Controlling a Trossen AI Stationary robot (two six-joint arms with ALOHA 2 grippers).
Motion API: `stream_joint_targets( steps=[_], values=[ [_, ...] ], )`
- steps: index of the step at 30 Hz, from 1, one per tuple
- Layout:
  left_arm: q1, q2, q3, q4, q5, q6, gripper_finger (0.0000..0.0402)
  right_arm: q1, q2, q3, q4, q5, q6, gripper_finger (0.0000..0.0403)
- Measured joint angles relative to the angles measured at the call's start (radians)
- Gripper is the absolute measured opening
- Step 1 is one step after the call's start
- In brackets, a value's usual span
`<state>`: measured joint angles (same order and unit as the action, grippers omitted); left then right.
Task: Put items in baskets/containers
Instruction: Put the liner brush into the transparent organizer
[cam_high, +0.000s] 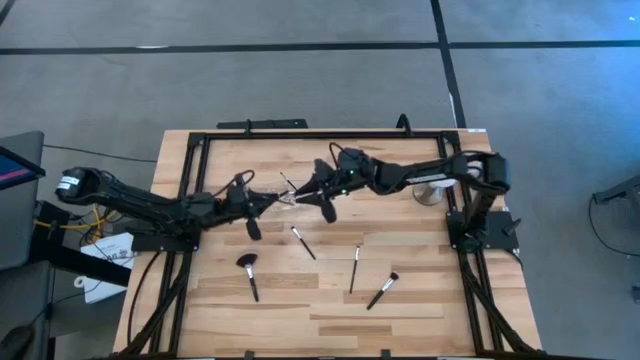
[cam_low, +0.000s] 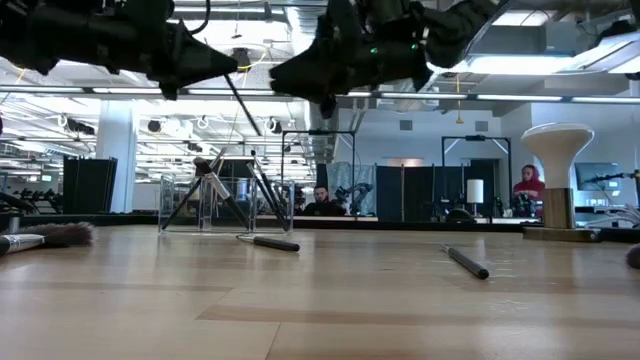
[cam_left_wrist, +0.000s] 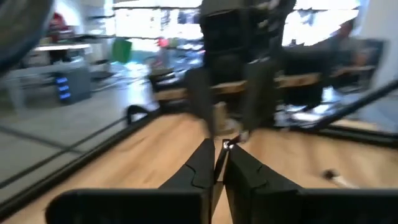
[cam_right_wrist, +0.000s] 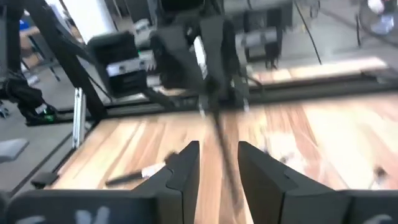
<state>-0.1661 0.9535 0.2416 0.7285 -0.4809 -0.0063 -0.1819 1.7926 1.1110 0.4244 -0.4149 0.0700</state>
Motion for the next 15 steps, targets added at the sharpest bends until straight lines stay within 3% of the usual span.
stream_joint_targets(
  steps=[5, 8, 15],
  values=[
    [0.000, -0.125, 0.050, -0.309, -0.187, -0.061, 0.0015, -0.005, -0.066, 0.000, -0.157, -0.001, -0.051, 0.0104],
    [0.000, -0.176, 0.075, -0.453, -0.245, -0.124, 0.0019, 0.001, -0.071, -0.001, -0.187, -0.001, -0.070, 0.0103],
    [0.000, -0.215, 0.080, -0.552, -0.305, -0.142, 0.0017, 0.012, -0.071, -0.001, -0.185, -0.002, -0.071, 0.0103]
  ],
)
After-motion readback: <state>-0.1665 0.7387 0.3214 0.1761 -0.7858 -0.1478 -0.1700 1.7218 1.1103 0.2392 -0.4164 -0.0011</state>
